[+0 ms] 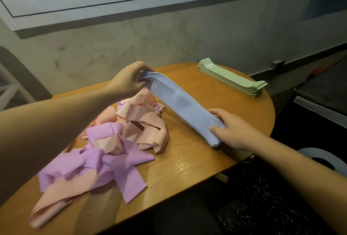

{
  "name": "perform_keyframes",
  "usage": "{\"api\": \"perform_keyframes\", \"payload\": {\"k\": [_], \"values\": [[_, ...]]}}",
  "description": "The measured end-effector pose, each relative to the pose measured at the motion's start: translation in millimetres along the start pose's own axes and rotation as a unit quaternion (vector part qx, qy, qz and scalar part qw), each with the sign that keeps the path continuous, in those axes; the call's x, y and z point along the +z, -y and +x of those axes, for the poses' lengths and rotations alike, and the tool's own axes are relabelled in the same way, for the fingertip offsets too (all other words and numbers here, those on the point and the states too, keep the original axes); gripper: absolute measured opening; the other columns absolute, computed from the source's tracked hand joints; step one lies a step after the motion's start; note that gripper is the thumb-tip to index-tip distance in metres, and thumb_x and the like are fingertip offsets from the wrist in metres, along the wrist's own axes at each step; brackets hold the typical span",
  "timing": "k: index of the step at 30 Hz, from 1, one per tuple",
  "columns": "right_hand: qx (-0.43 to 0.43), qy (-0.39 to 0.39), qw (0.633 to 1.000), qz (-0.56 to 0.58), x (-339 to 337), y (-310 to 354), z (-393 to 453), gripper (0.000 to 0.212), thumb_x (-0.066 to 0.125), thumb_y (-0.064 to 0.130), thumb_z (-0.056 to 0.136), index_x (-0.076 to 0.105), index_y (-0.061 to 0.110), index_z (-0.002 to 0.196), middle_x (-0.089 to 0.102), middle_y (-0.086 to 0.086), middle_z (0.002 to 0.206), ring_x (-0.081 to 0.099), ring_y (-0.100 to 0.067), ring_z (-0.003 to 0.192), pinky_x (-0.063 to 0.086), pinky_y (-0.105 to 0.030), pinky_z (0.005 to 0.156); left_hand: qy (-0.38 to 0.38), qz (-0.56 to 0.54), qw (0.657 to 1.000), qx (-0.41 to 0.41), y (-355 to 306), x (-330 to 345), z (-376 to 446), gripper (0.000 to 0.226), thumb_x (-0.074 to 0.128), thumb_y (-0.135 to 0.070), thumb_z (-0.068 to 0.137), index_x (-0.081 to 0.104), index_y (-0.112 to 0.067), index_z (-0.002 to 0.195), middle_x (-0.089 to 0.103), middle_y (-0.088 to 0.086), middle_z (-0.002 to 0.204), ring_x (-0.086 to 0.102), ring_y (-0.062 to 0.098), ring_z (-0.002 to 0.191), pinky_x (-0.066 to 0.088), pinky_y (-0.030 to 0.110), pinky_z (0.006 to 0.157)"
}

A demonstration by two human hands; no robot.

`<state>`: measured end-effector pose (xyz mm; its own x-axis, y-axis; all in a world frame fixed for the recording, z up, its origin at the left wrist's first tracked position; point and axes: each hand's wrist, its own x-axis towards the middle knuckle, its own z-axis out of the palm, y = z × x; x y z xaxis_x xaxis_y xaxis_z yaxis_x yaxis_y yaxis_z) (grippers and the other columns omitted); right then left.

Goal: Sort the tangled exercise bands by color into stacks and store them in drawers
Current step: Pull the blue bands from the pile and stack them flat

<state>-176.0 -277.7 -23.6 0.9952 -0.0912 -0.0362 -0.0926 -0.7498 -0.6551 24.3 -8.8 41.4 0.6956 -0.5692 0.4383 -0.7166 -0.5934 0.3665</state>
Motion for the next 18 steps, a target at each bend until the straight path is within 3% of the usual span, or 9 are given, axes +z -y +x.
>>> {"api": "perform_keyframes", "payload": {"k": [2,4,5,7,9,12,15,18], "values": [[-0.030,-0.046,0.995,-0.088,-17,-10,1,0.055,0.057,0.027,0.099,0.038,0.030,0.150,0.055,0.001,0.140,0.052,-0.020,0.123,0.045,-0.036,0.100,0.001,-0.071,0.997,-0.022,-8,8,-2,0.031,0.068,0.009,0.084,0.060,-0.011,0.107,0.066,0.006,0.110,0.065,0.012,0.092,0.052,0.024,0.083],[-0.055,-0.071,0.981,-0.172,-34,-22,3,0.057,0.053,0.028,0.101,0.032,0.033,0.153,0.052,0.002,0.138,0.047,-0.020,0.122,0.043,-0.037,0.102,0.000,-0.133,0.989,-0.061,-16,21,-3,0.032,0.075,0.006,0.082,0.057,-0.010,0.103,0.066,0.003,0.096,0.060,-0.004,0.073,0.050,0.015,0.070],[-0.067,-0.068,0.975,-0.201,-41,-28,3,0.058,0.051,0.029,0.101,0.028,0.034,0.155,0.051,0.001,0.137,0.045,-0.020,0.121,0.042,-0.037,0.102,0.000,-0.155,0.985,-0.079,-19,29,-3,0.033,0.077,0.005,0.081,0.056,-0.010,0.103,0.064,0.002,0.090,0.057,-0.006,0.067,0.049,0.013,0.065],[-0.090,-0.057,0.956,-0.274,-54,-42,4,0.061,0.049,0.031,0.102,0.021,0.037,0.157,0.050,0.002,0.137,0.045,-0.020,0.119,0.042,-0.037,0.101,0.011,-0.198,0.975,-0.101,-25,46,-4,0.038,0.075,0.005,0.083,0.057,-0.011,0.112,0.061,0.003,0.094,0.059,0.003,0.075,0.050,0.013,0.063],[-0.101,-0.063,0.938,-0.326,-62,-56,5,0.063,0.046,0.033,0.103,0.015,0.037,0.158,0.050,0.001,0.138,0.045,-0.019,0.116,0.043,-0.037,0.099,0.045,-0.209,0.972,-0.102,-29,60,-9,0.054,0.069,0.005,0.087,0.054,-0.014,0.135,0.059,0.002,0.115,0.060,0.012,0.098,0.051,0.011,0.077],[-0.093,-0.040,0.947,-0.305,-63,-75,8,0.065,0.044,0.034,0.104,0.010,0.036,0.159,0.047,0.001,0.137,0.046,-0.017,0.117,0.042,-0.032,0.098,0.087,-0.164,0.979,-0.090,-24,85,-16,0.063,0.063,-0.002,0.095,0.042,-0.019,0.151,0.051,-0.002,0.138,0.049,0.011,0.125,0.033,-0.002,0.093],[-0.097,0.006,0.952,-0.291,-60,-83,12,0.065,0.042,0.035,0.105,0.006,0.038,0.159,0.040,0.005,0.137,0.045,-0.013,0.117,0.042,-0.026,0.097,0.111,-0.112,0.984,-0.083,-13,105,-25,0.059,0.059,-0.010,0.100,0.038,-0.022,0.153,0.046,0.004,0.148,0.042,0.012,0.134,0.024,0.010,0.107],[-0.104,0.006,0.927,-0.360,-63,-88,19,0.068,0.040,0.042,0.104,0.001,0.034,0.159,0.040,0.002,0.140,0.046,-0.016,0.118,0.044,-0.033,0.099,0.100,-0.100,0.987,-0.073,-2,115,-29,0.059,0.057,-0.015,0.101,0.032,-0.022,0.155,0.045,0.008,0.145,0.040,0.010,0.130,0.023,0.018,0.112]]}}
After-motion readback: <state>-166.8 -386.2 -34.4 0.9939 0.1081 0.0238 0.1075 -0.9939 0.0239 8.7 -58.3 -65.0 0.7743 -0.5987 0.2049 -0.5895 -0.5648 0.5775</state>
